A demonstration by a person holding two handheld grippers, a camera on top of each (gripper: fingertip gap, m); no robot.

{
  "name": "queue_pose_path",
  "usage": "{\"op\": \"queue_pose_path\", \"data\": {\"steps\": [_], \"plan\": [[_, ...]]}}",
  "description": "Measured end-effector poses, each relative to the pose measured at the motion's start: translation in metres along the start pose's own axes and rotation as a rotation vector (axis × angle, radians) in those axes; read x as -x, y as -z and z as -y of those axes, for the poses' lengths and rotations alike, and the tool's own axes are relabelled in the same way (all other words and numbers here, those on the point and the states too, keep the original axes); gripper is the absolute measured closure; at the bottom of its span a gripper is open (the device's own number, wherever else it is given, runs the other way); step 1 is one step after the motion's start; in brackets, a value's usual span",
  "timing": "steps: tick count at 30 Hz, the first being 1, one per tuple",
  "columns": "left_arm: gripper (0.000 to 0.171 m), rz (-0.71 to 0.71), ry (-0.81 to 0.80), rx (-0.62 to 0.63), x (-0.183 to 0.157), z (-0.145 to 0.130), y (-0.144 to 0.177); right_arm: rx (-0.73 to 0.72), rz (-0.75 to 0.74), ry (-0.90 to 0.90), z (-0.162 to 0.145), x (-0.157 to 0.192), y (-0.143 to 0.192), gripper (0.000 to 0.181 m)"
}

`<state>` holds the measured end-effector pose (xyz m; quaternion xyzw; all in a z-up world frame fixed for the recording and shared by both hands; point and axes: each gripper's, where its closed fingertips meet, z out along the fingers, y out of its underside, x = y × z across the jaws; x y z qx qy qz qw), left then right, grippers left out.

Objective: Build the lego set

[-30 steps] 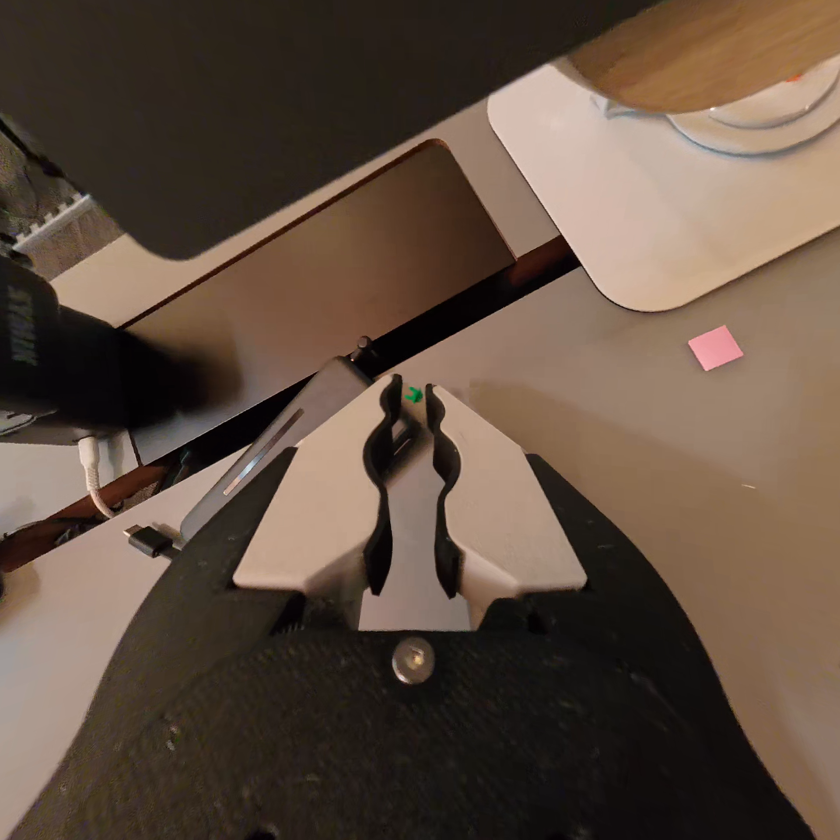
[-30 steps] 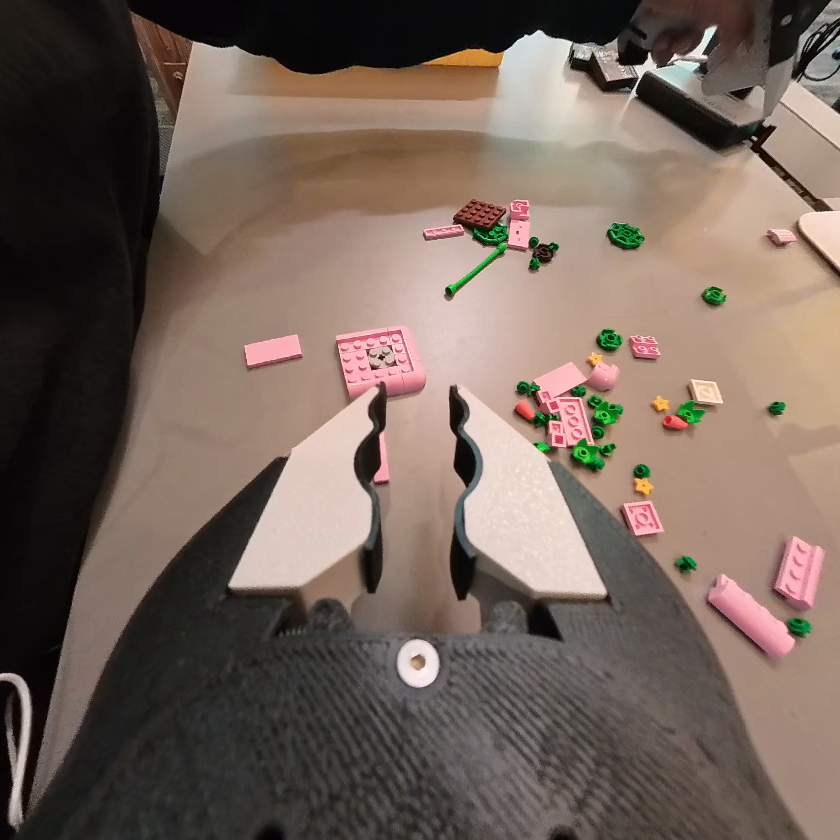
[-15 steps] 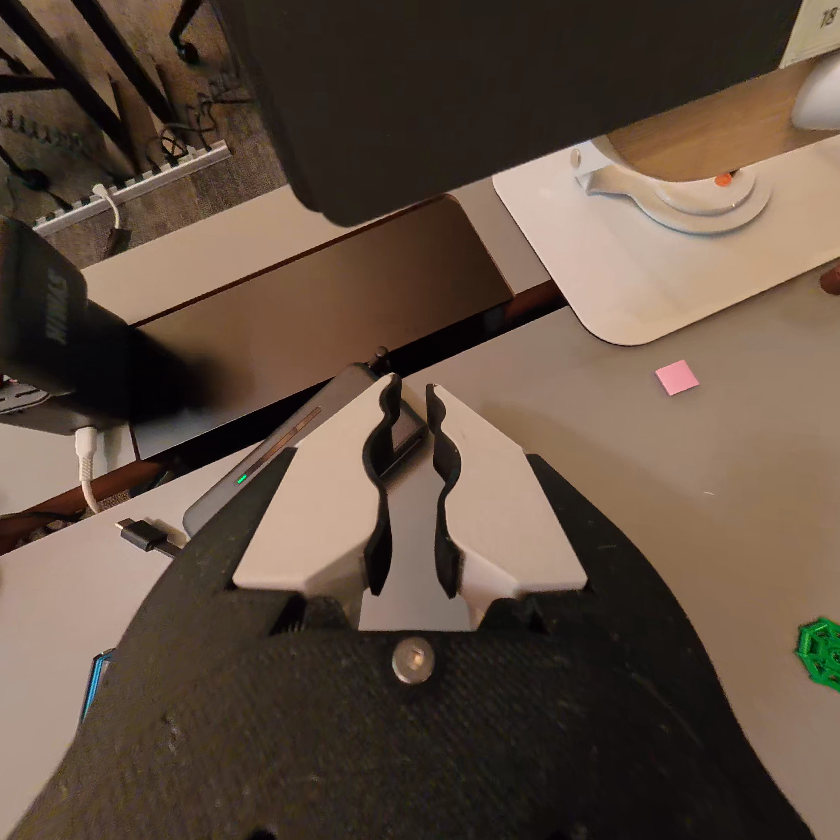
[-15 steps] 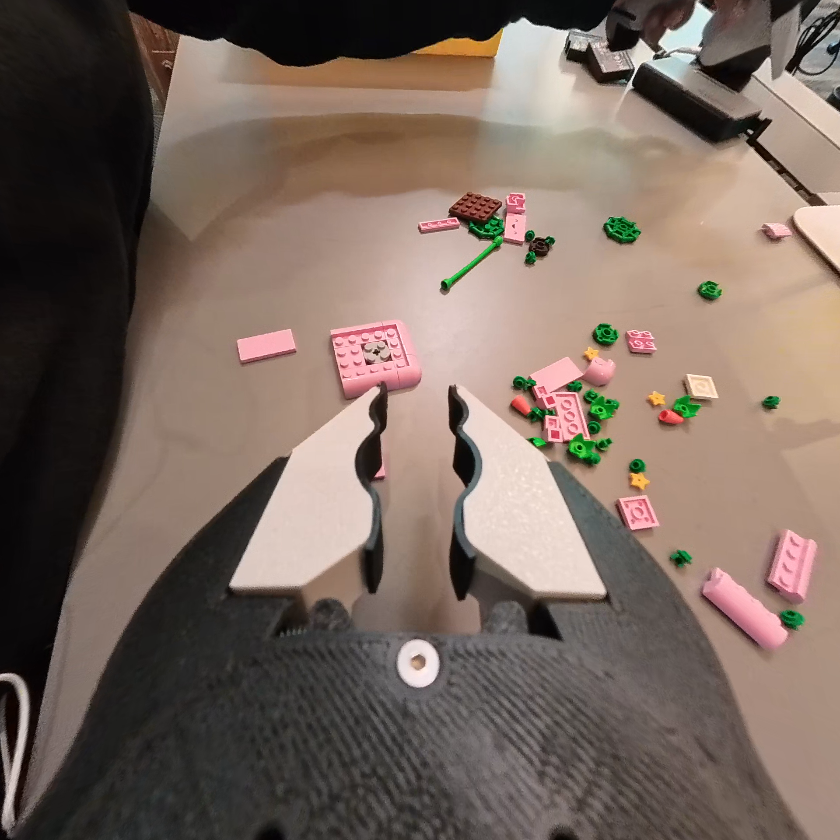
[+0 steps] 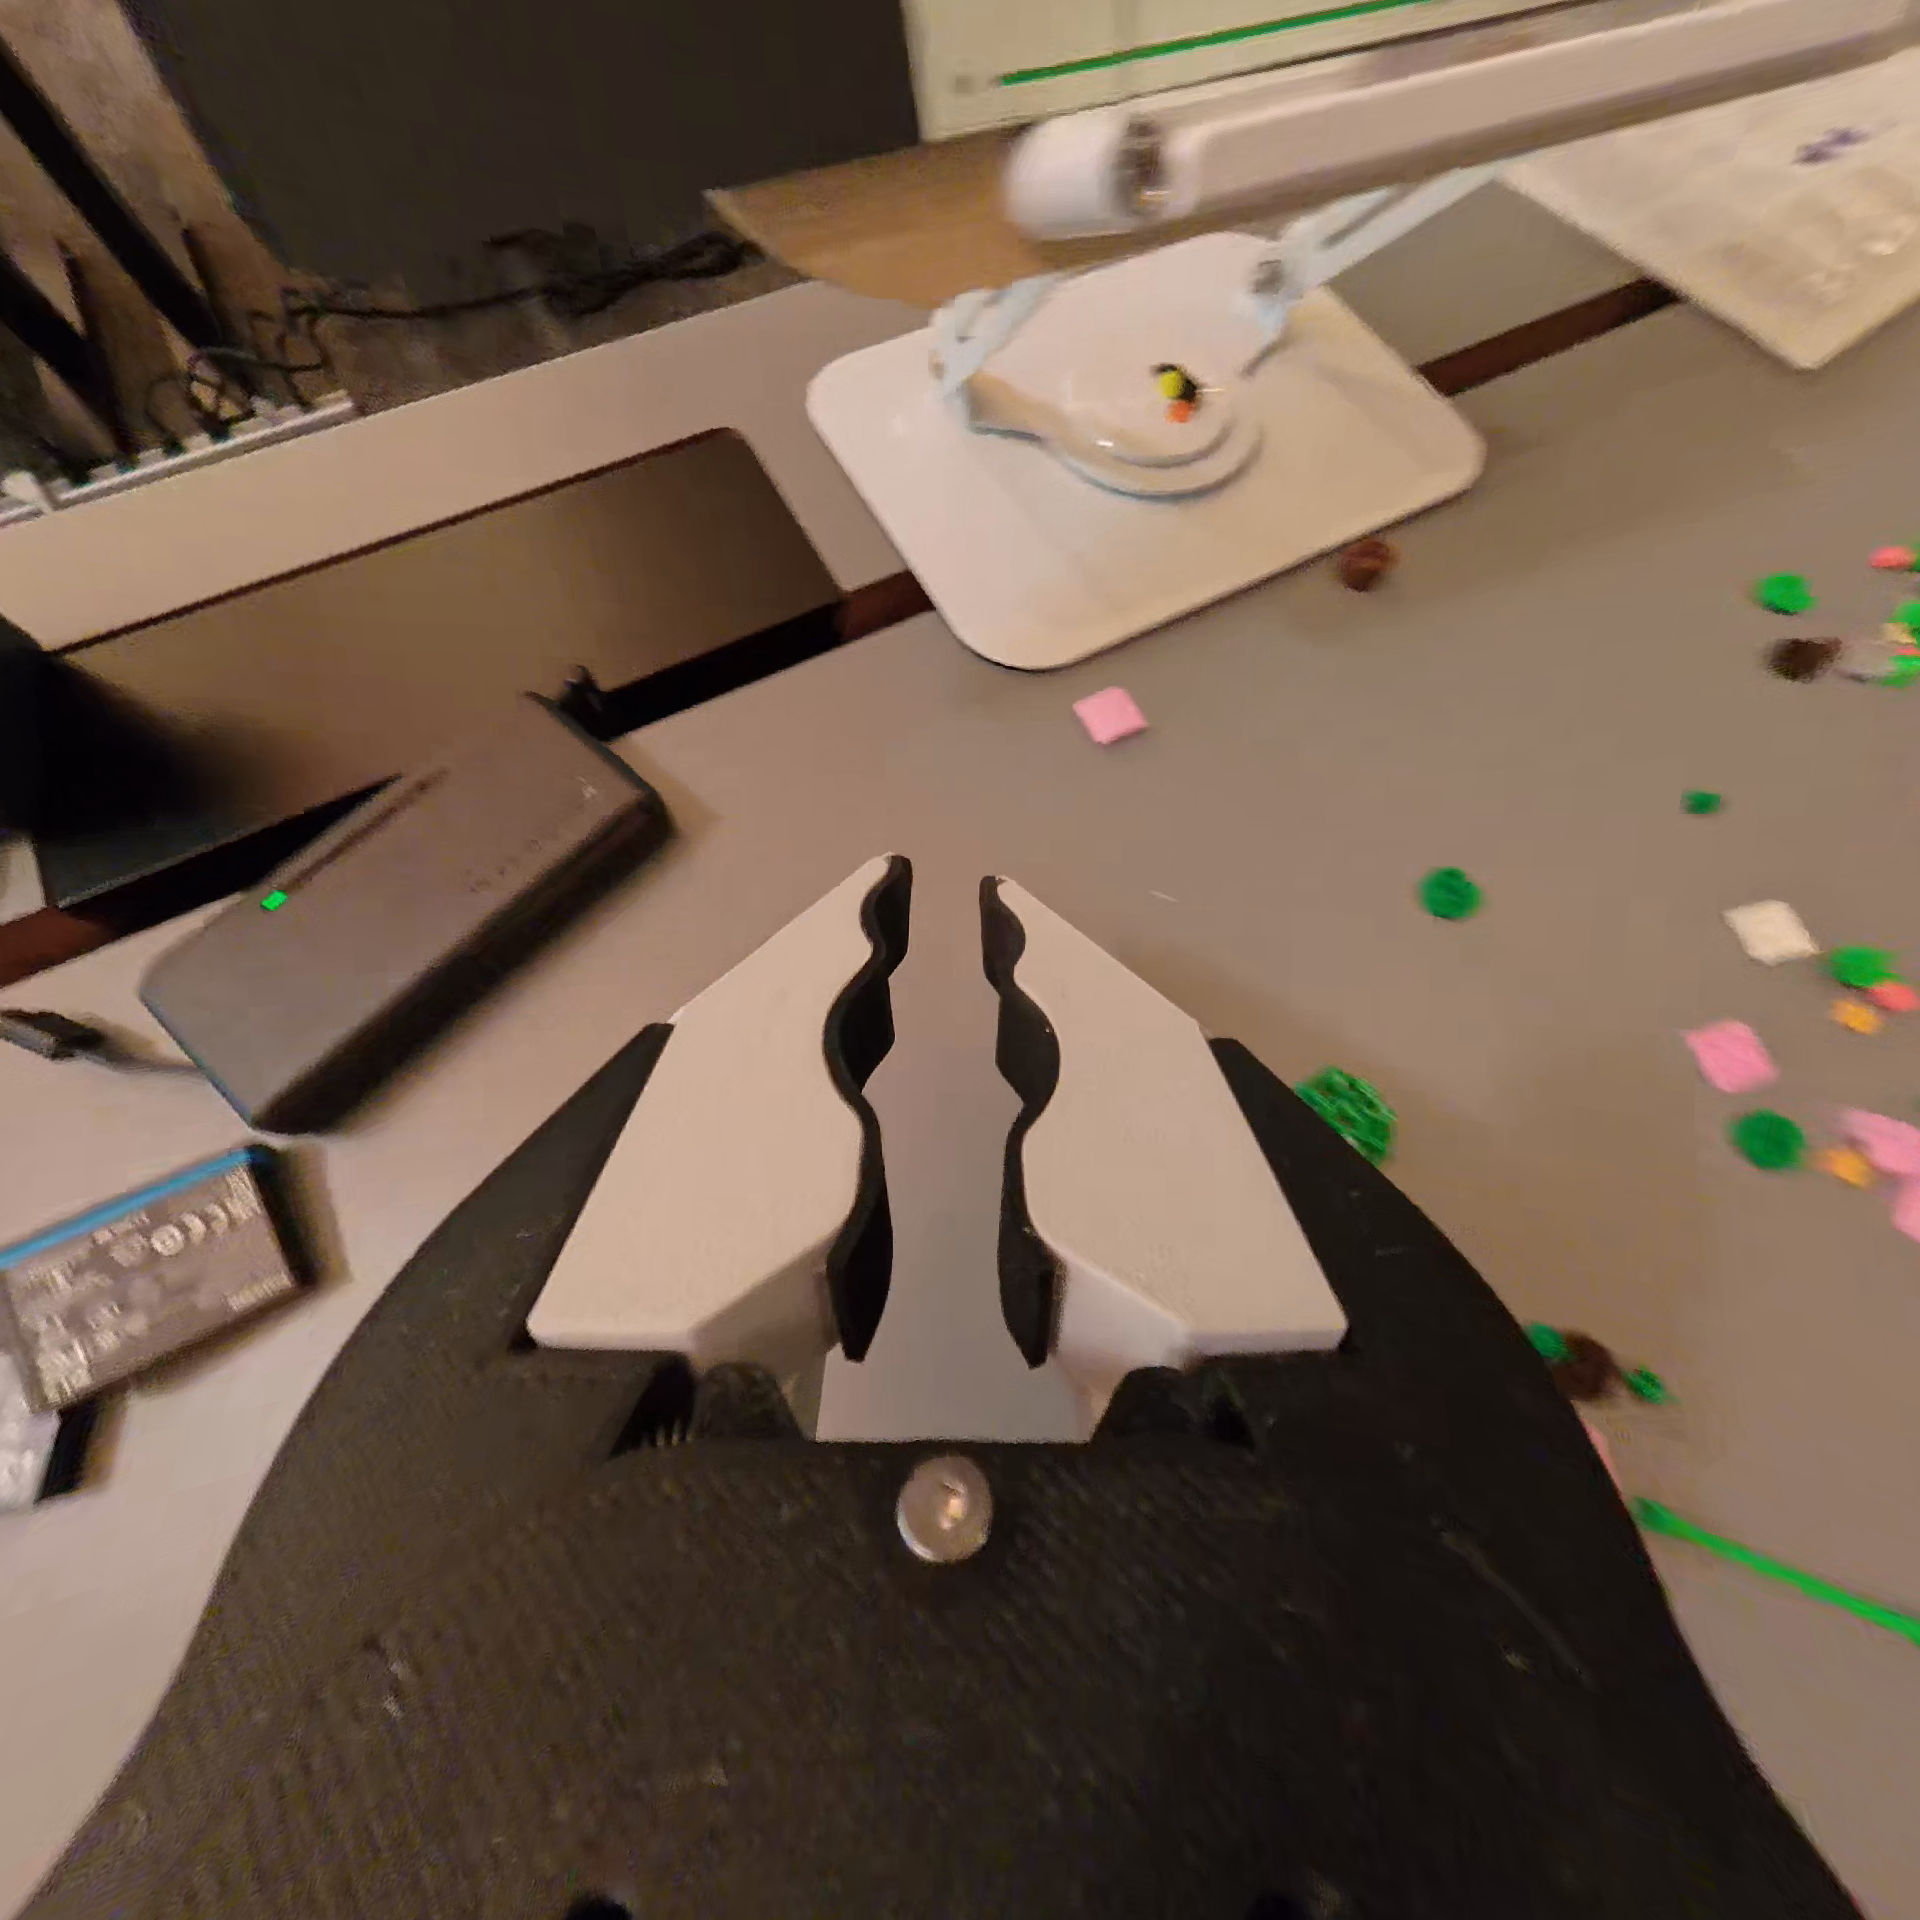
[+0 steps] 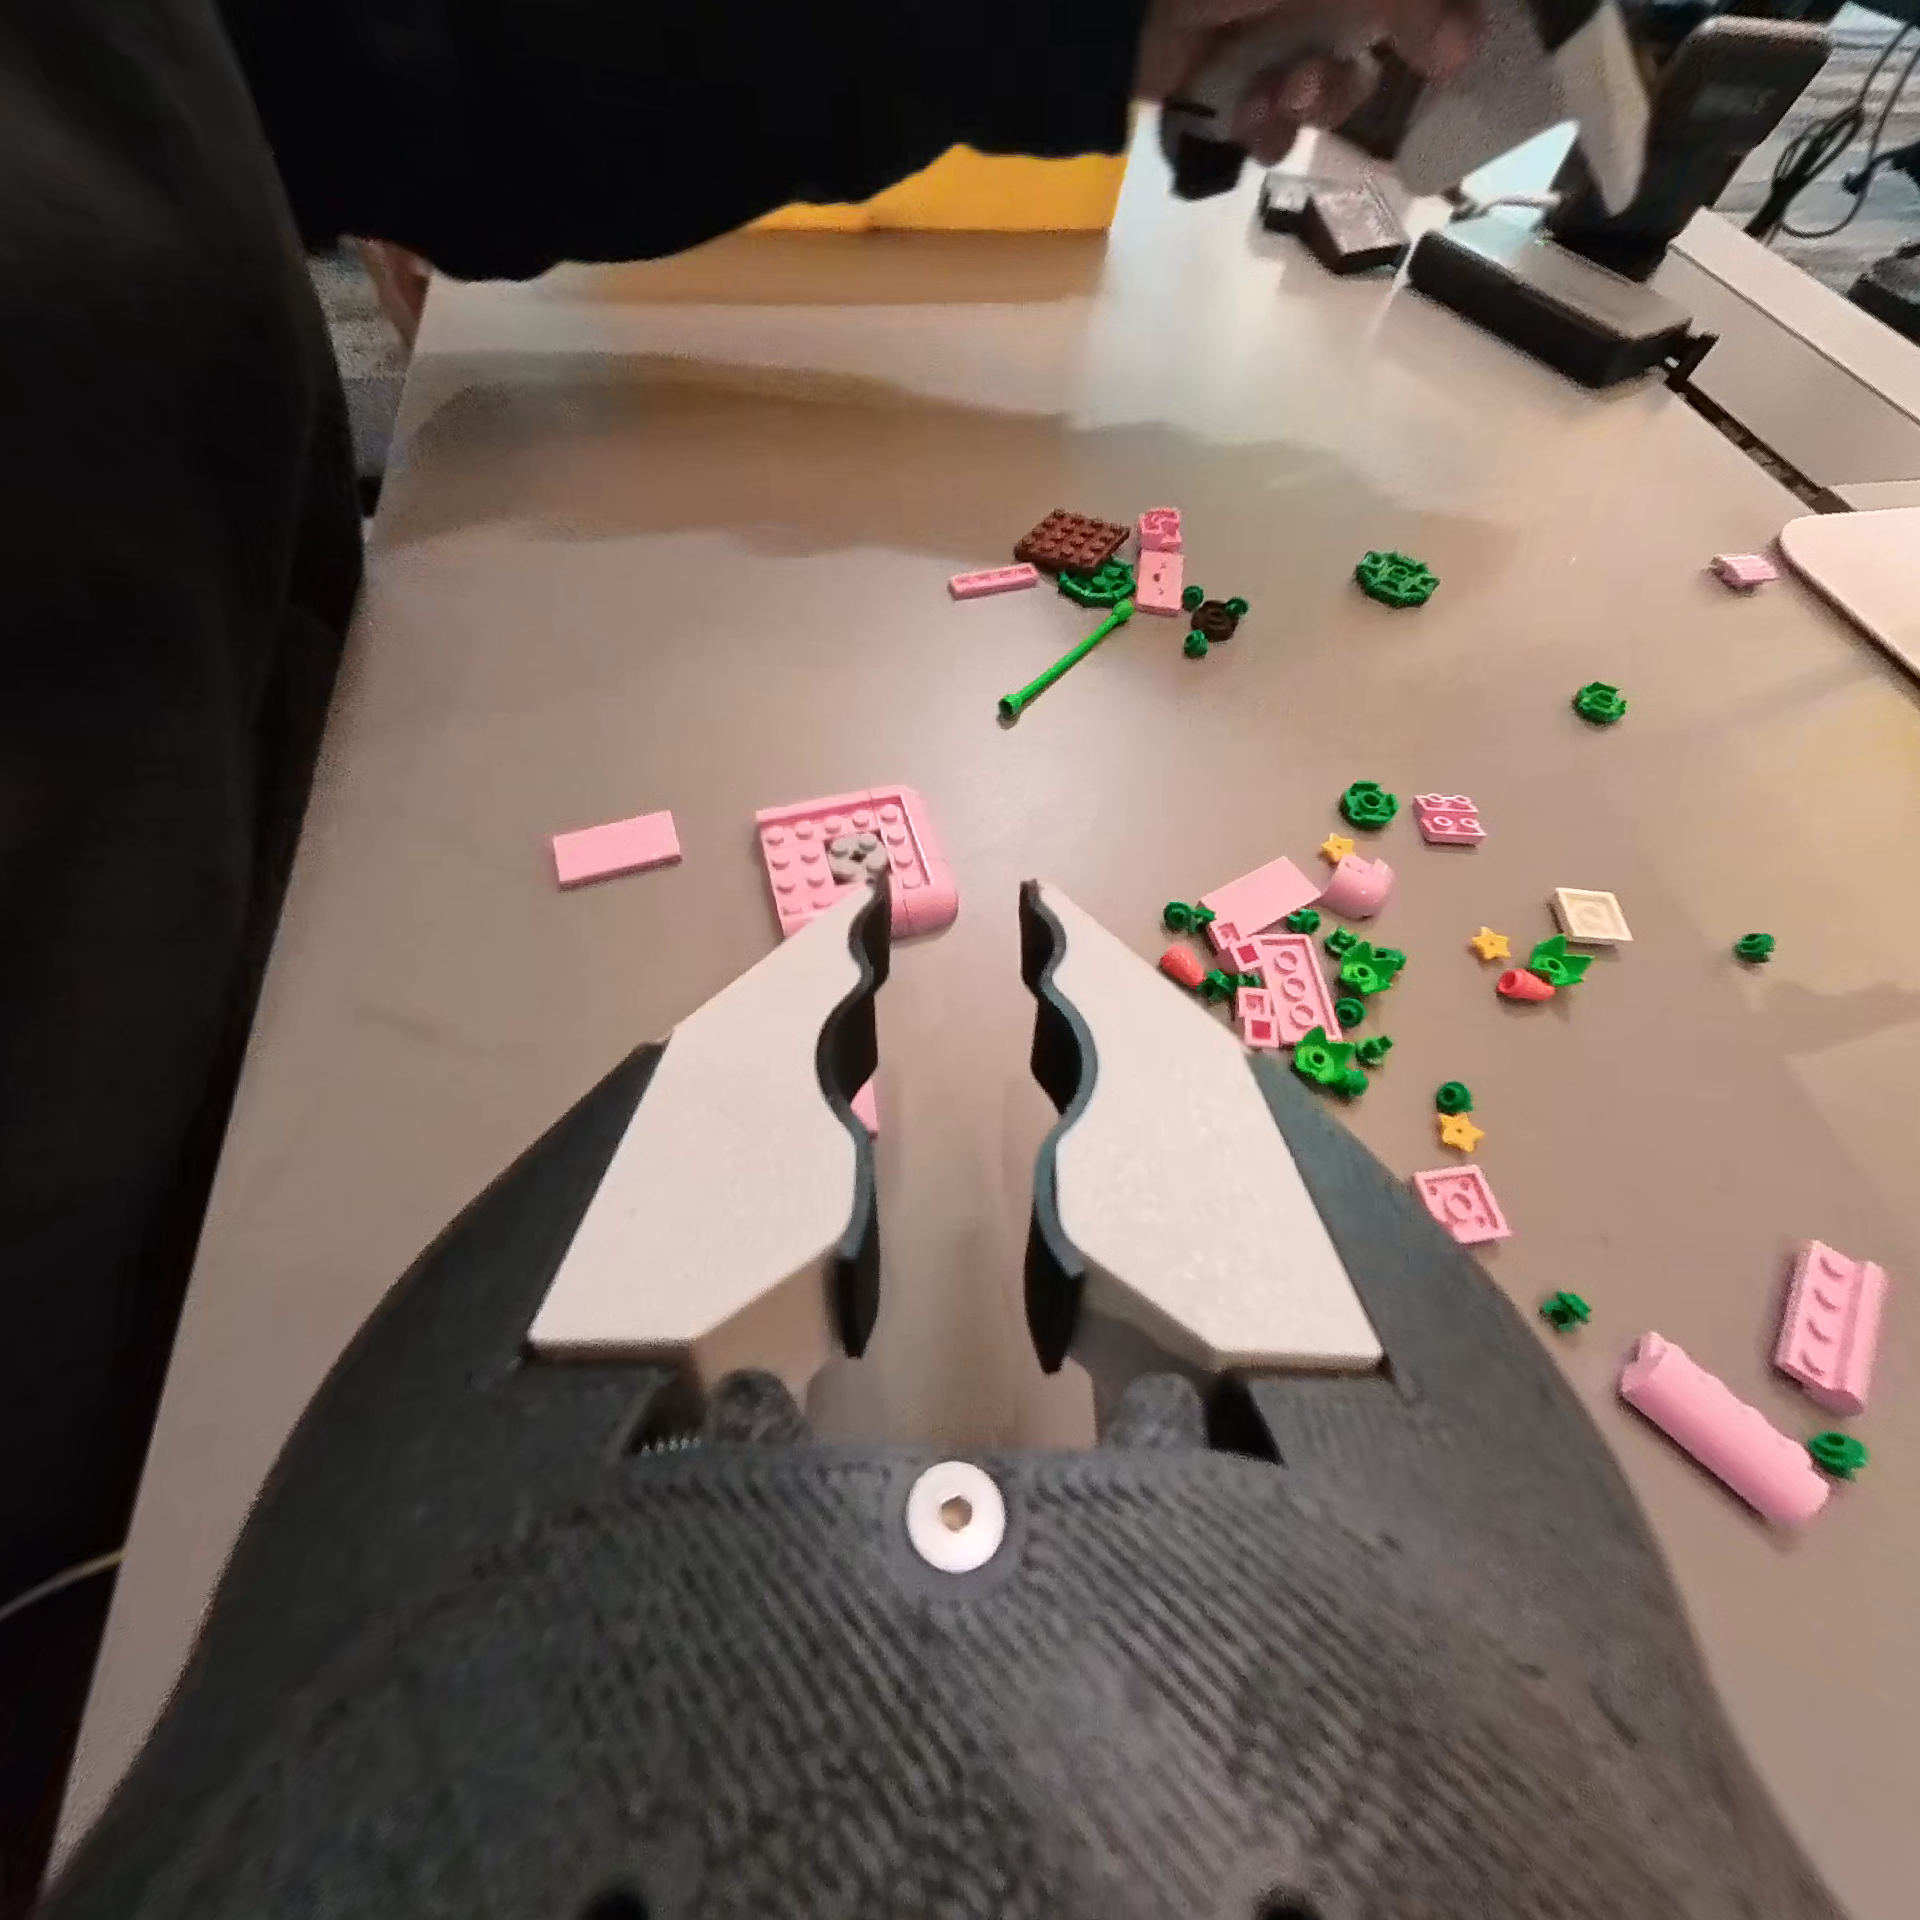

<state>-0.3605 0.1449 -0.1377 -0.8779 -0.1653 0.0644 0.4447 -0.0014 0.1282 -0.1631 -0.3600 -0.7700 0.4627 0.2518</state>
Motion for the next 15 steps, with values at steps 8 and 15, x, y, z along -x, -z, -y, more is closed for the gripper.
{"op": "queue_pose_path", "data": {"steps": [8,15], "plan": [[0.158,-0.035,-0.06,-0.076,-0.087,-0.054,0.099,-0.086,-0.069,0.034,0.015,-0.002,-0.003,0.157],[0.154,-0.01,-0.014,-0.174,-0.134,-0.127,0.197,-0.235,-0.212,0.02,0.033,0.004,-0.002,0.155]]}}
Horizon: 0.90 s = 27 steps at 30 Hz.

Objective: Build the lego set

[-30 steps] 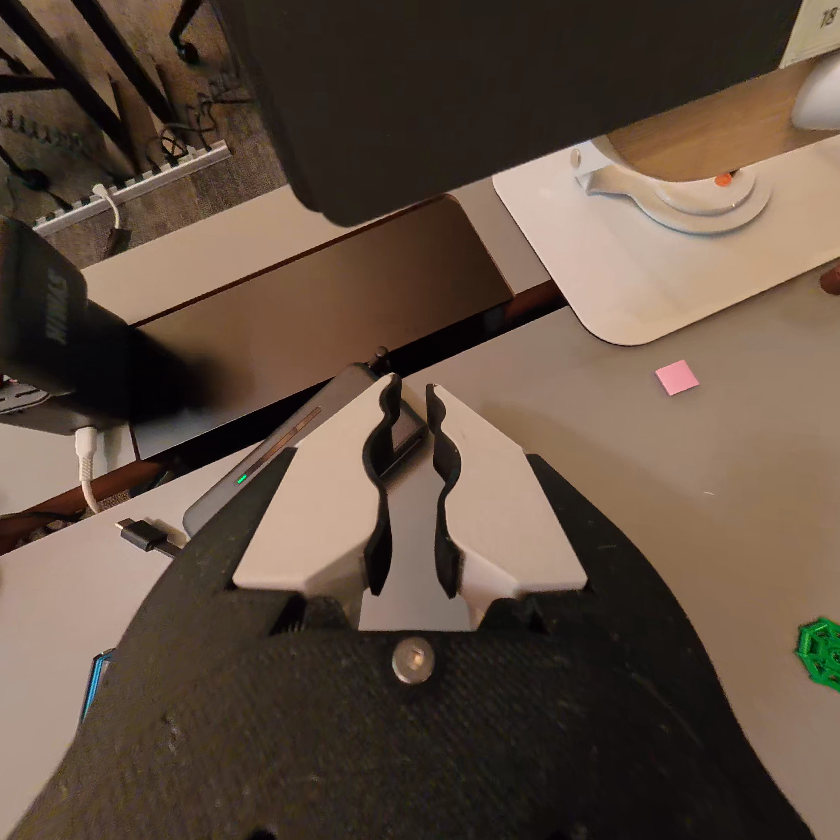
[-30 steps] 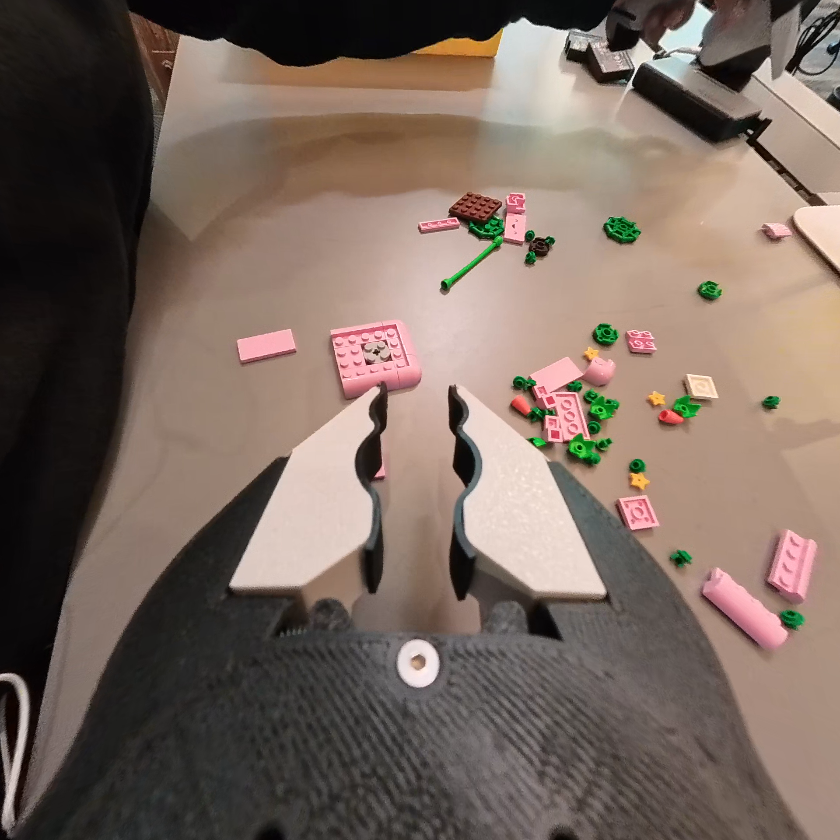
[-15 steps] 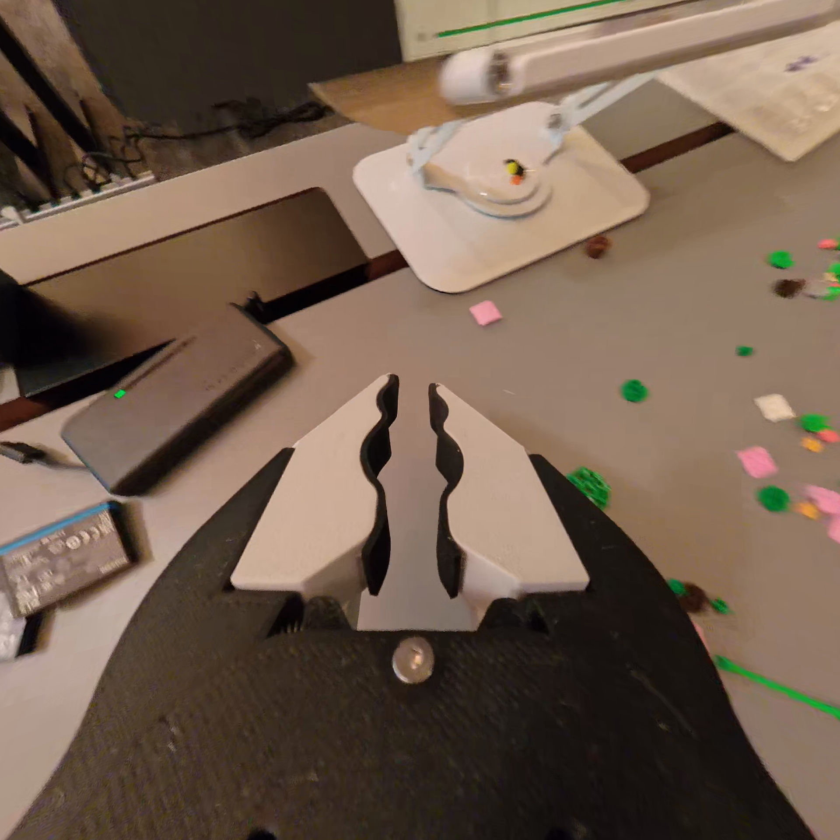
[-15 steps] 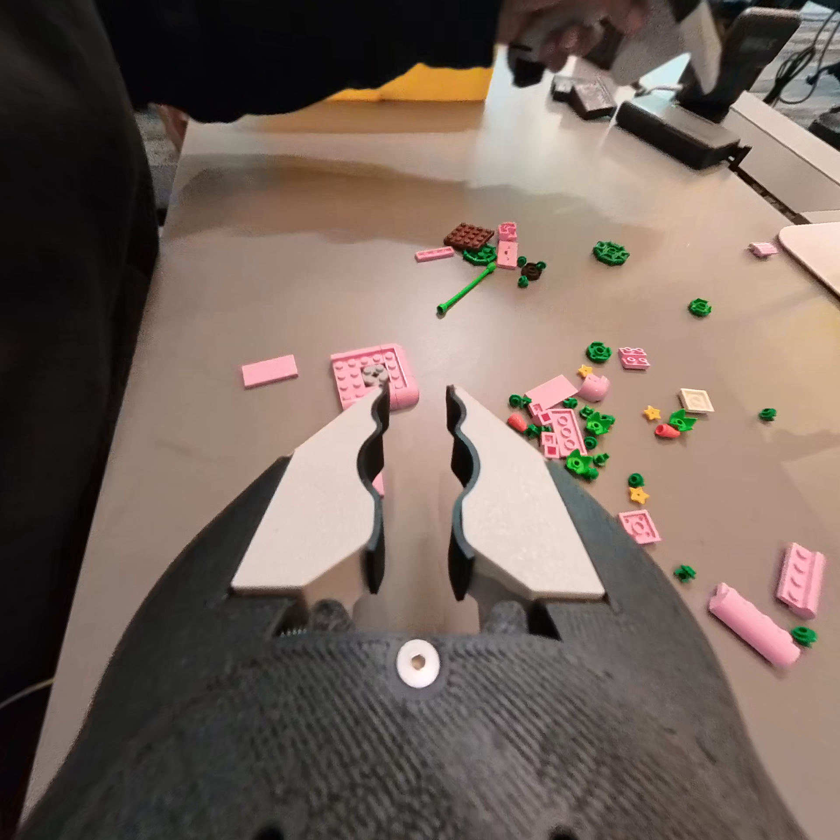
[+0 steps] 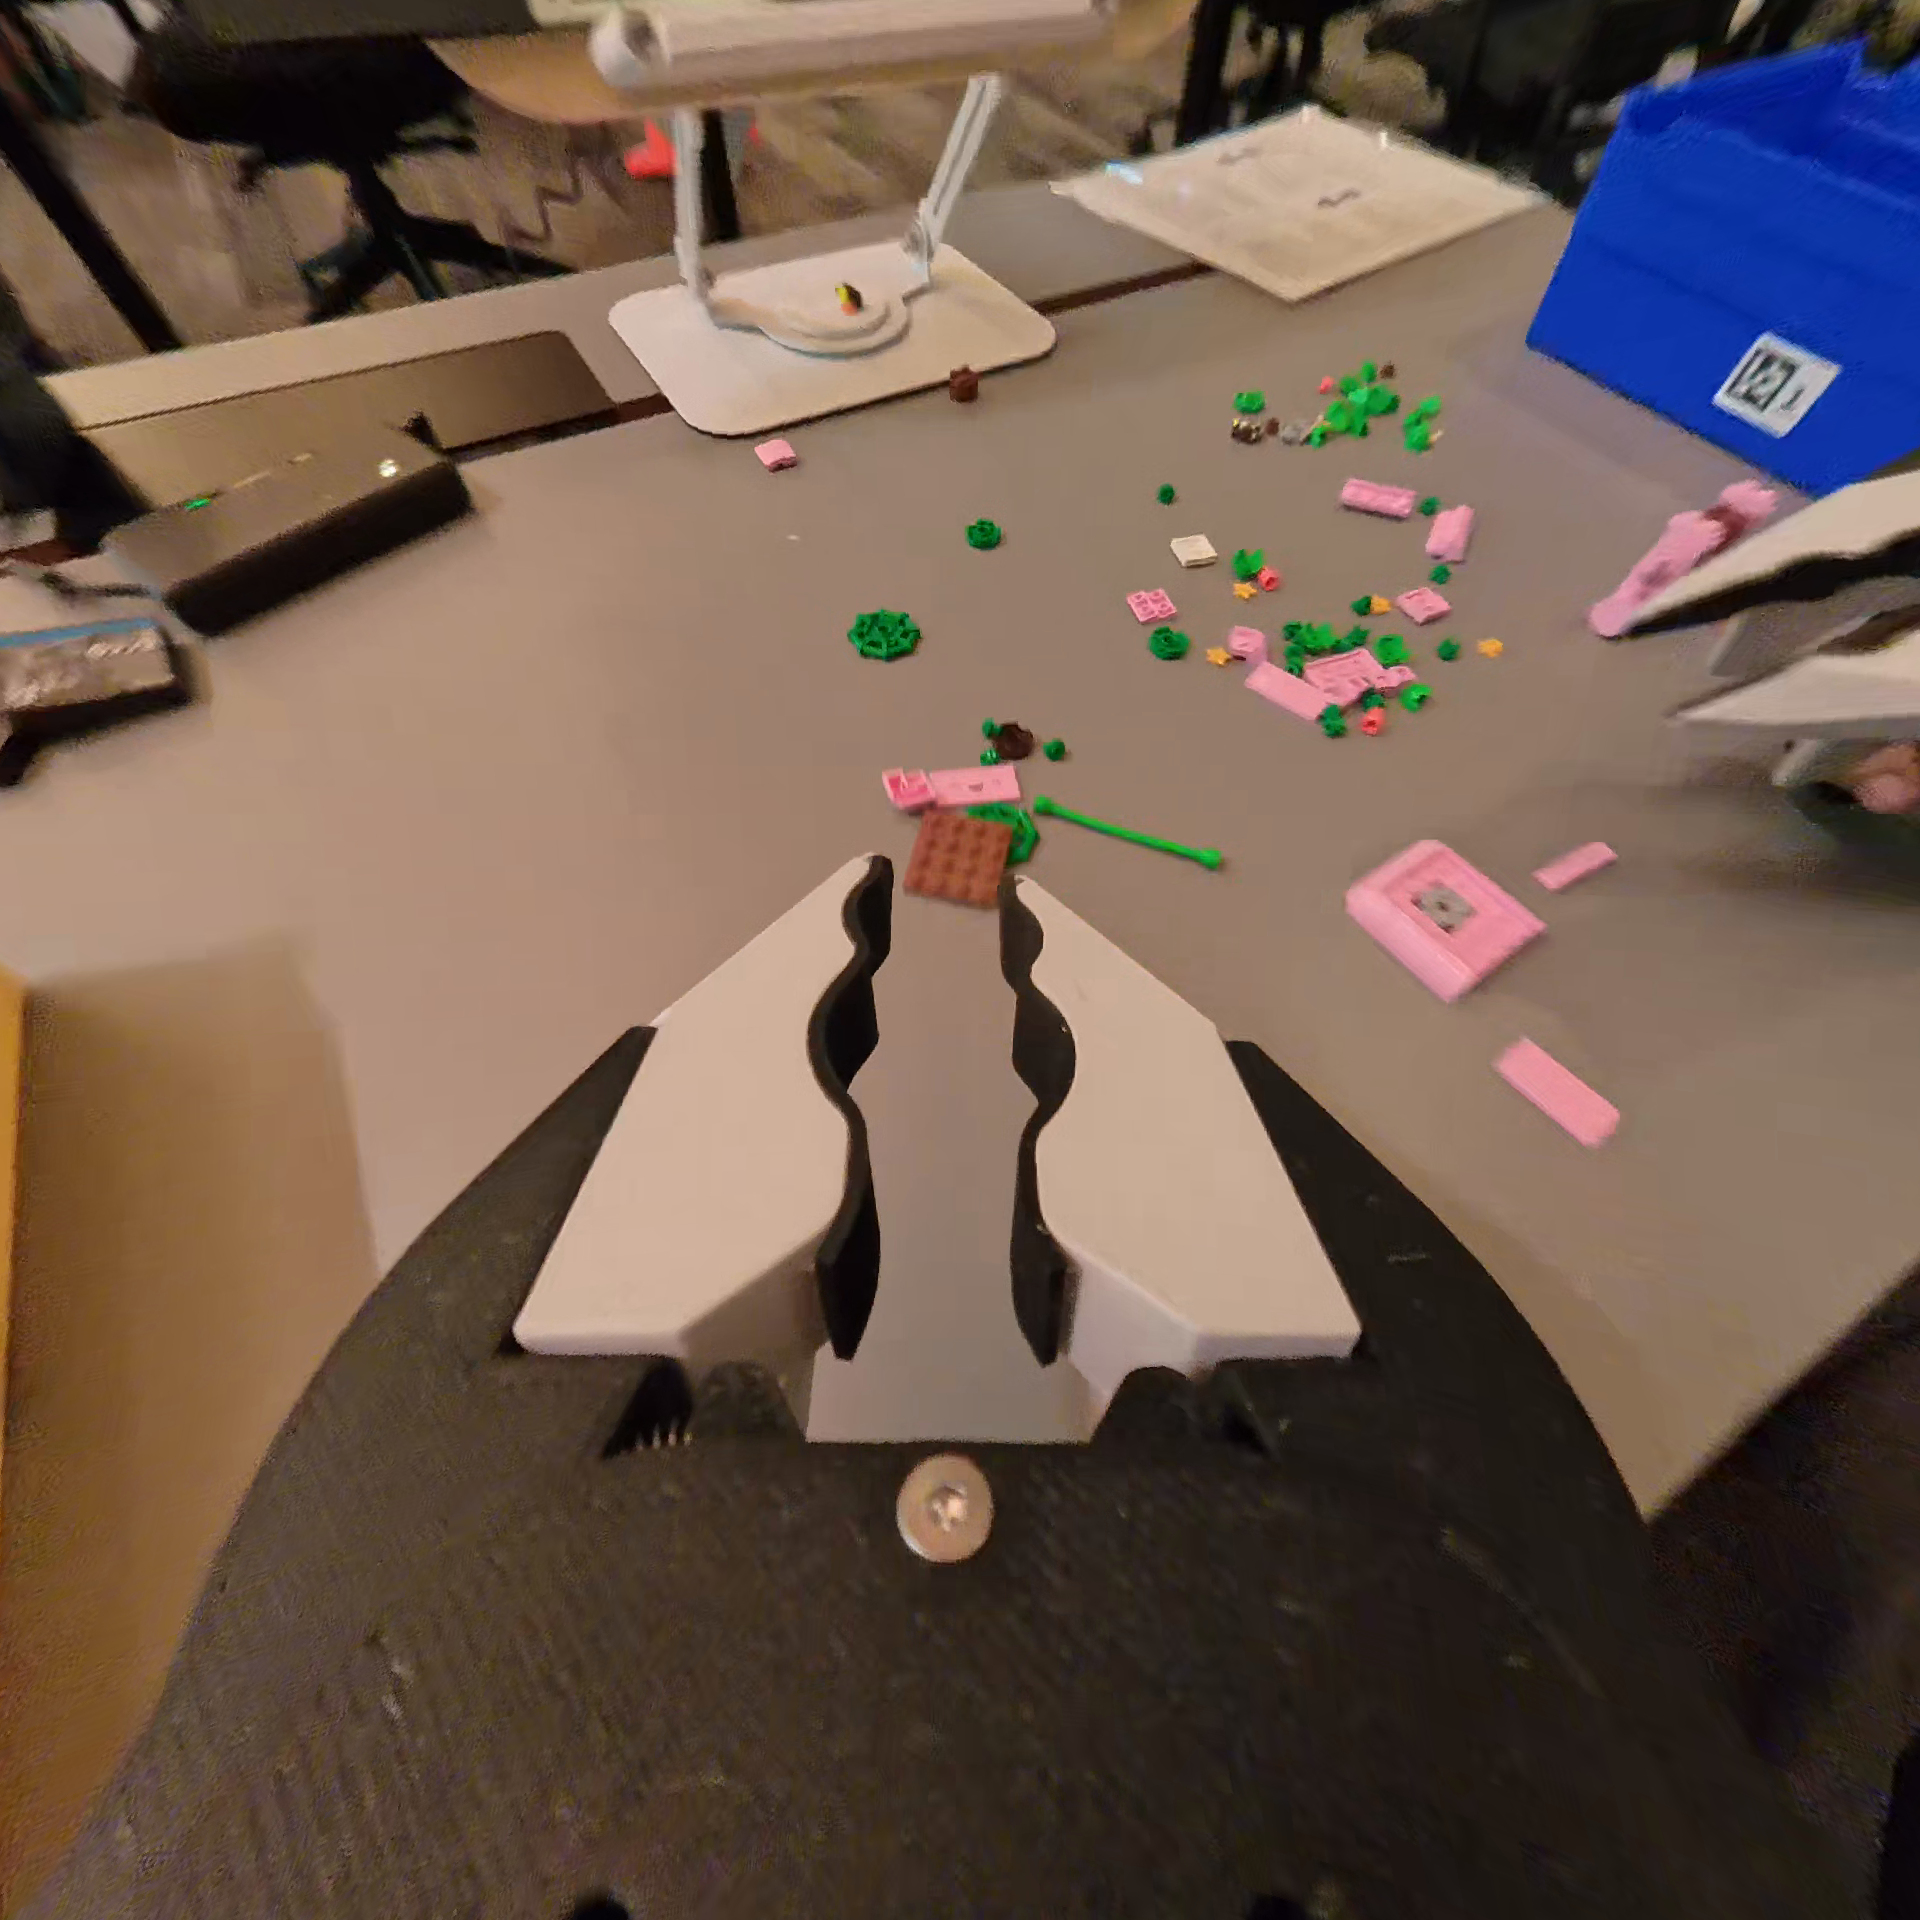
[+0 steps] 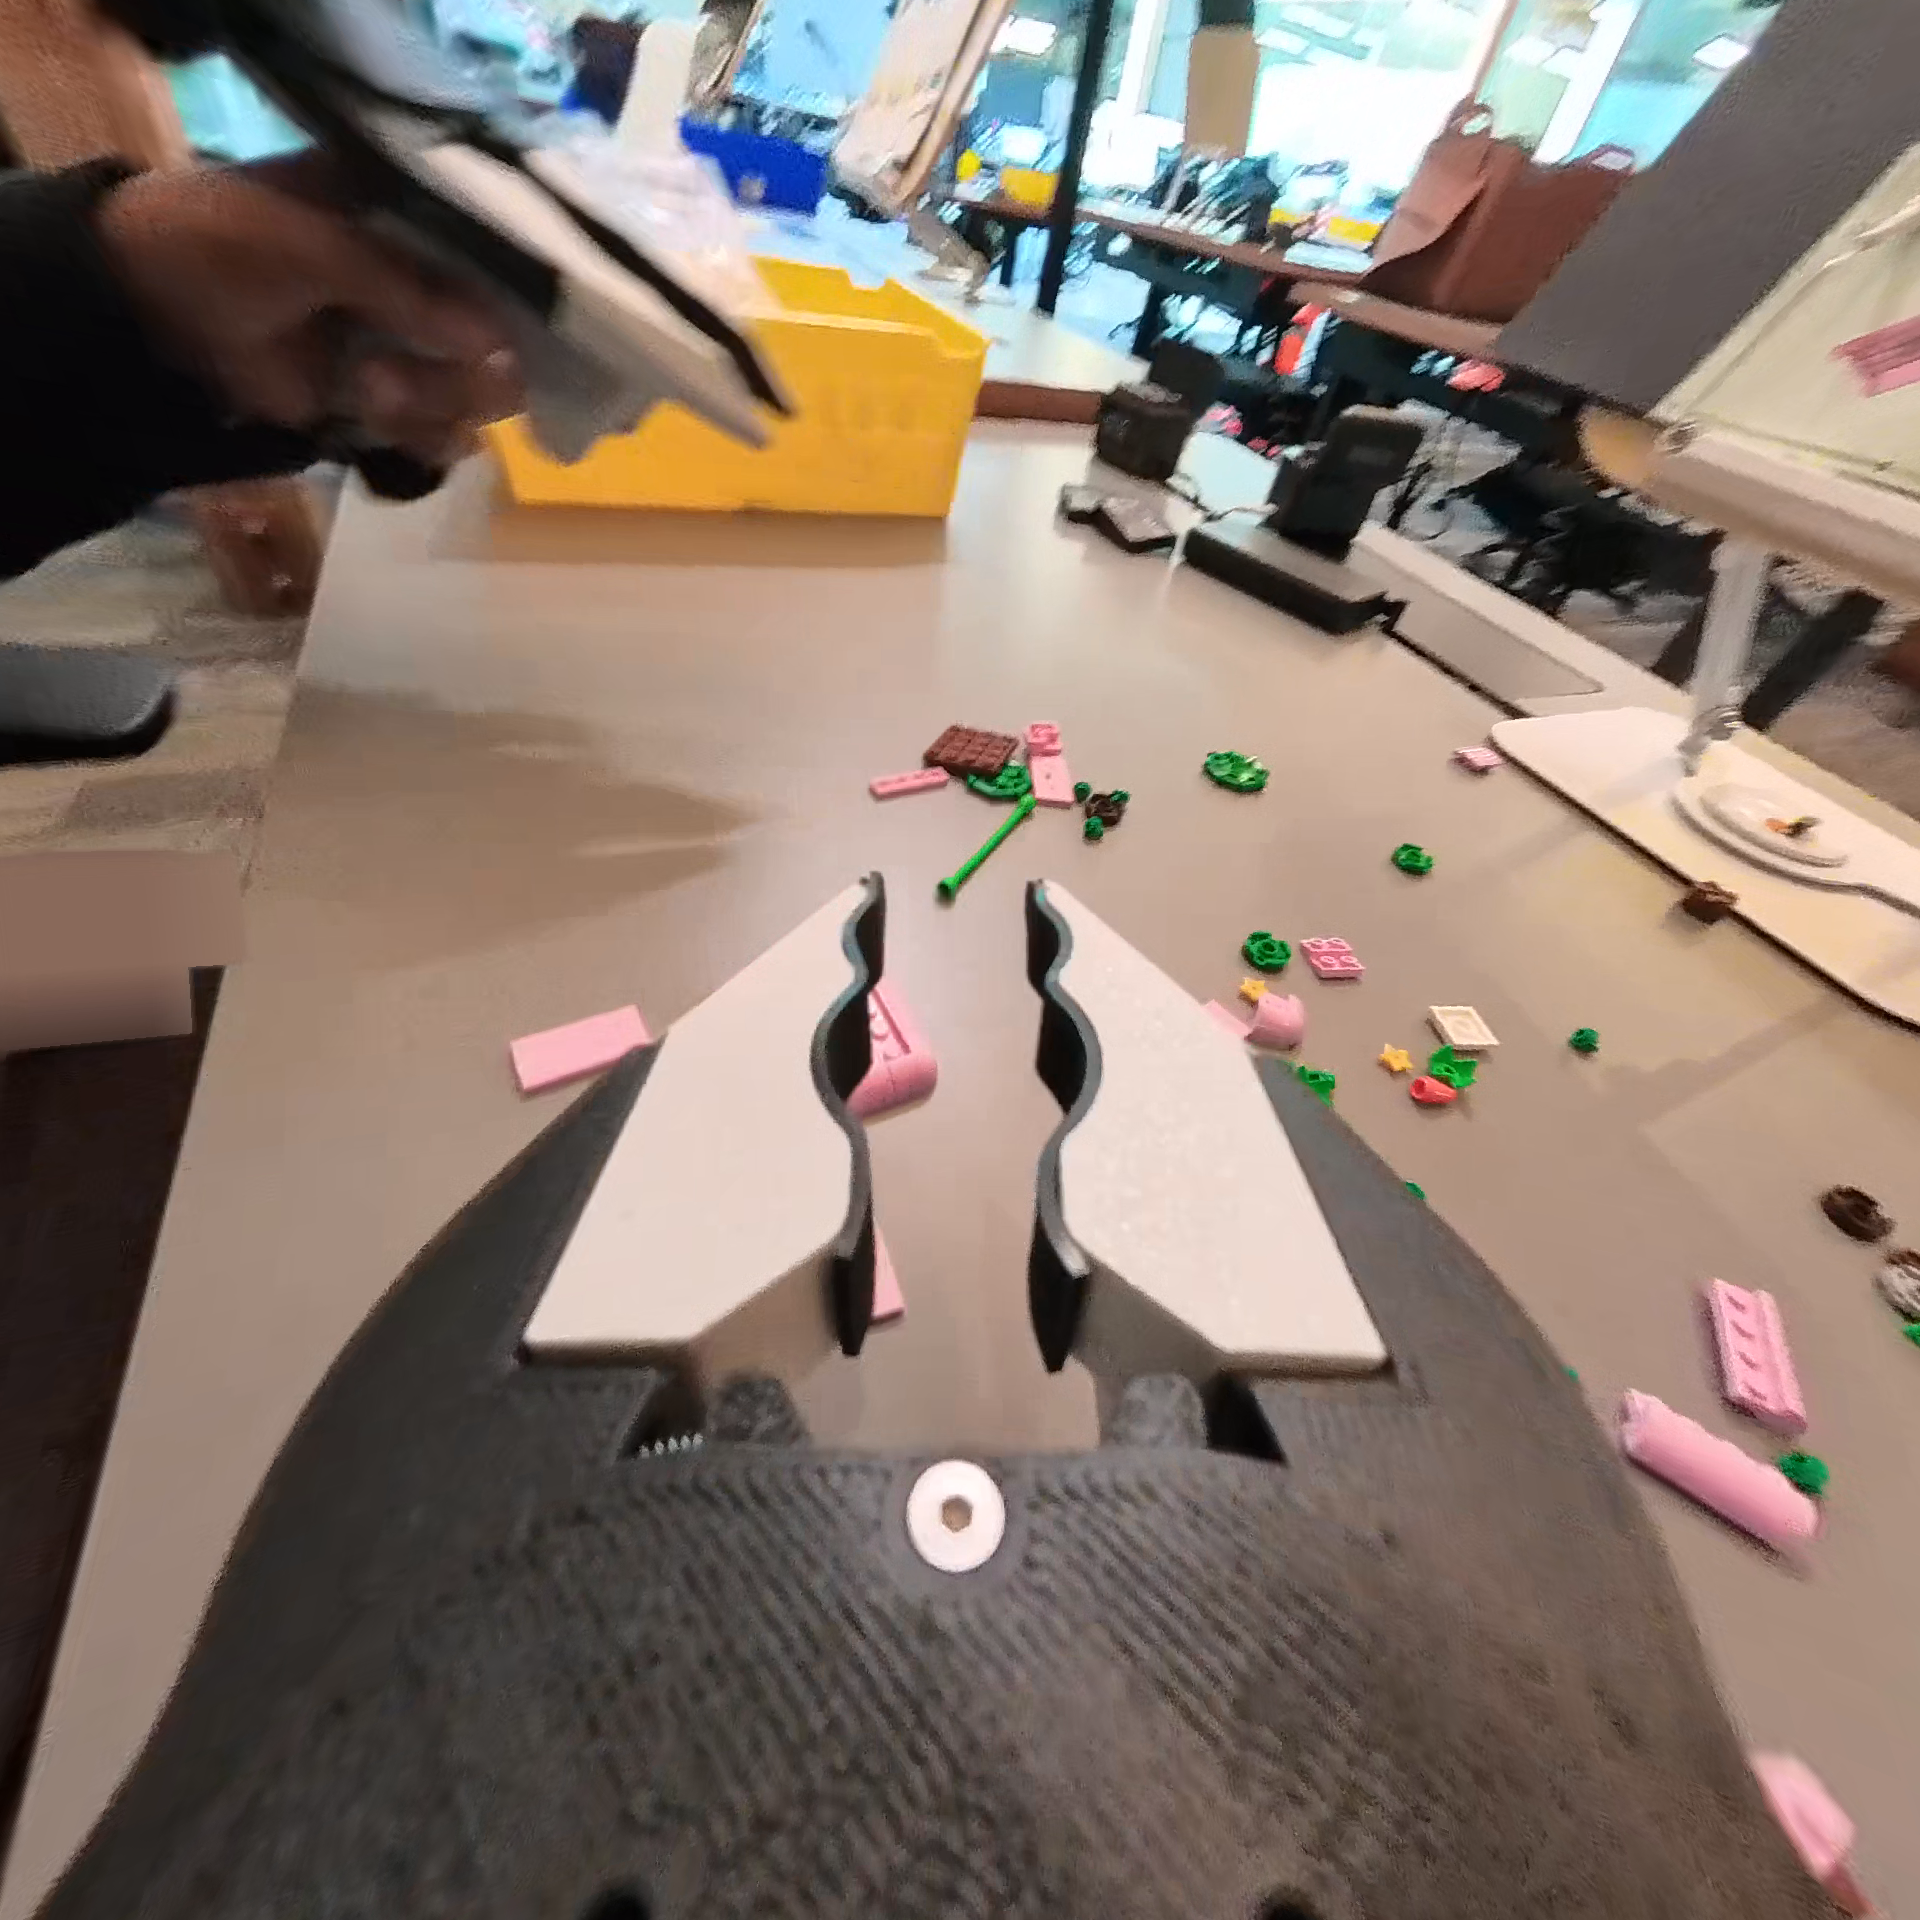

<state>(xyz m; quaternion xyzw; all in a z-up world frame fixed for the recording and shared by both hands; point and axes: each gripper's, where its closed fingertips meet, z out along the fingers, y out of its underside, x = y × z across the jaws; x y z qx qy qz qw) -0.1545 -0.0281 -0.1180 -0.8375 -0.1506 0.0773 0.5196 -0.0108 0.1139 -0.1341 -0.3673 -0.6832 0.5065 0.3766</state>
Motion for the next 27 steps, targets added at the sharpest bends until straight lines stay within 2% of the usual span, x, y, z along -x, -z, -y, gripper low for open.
{"op": "queue_pose_path", "data": {"steps": [4,7,9,12,16,19,24,27], "plan": [[0.151,0.042,0.087,-0.147,-0.015,-0.03,0.077,-0.148,-0.094,-0.08,0.015,0.012,0.013,0.153],[0.151,0.096,0.164,-0.242,-0.023,-0.061,0.14,-0.162,-0.215,-0.038,0.017,0.012,0.028,0.156],[0.147,0.116,0.223,-0.235,-0.03,-0.094,0.177,-0.179,-0.266,-0.046,0.019,0.009,0.035,0.156],[0.146,0.239,0.368,-0.255,-0.029,-0.144,0.233,-0.176,-0.331,-0.081,0.016,0.001,0.04,0.154],[0.137,0.273,0.591,-0.28,-0.053,-0.208,0.28,-0.166,-0.404,-0.097,0.014,-0.008,0.043,0.153],[0.137,0.361,0.621,-0.22,-0.069,-0.25,0.315,-0.145,-0.462,-0.089,0.011,-0.013,0.044,0.153],[0.136,0.486,0.721,-0.277,-0.087,-0.293,0.381,-0.077,-0.518,-0.05,0.005,-0.016,0.038,0.153],[0.135,0.558,0.754,-0.289,-0.097,-0.314,0.408,-0.07,-0.572,-0.033,0.005,-0.02,0.04,0.156]]}}
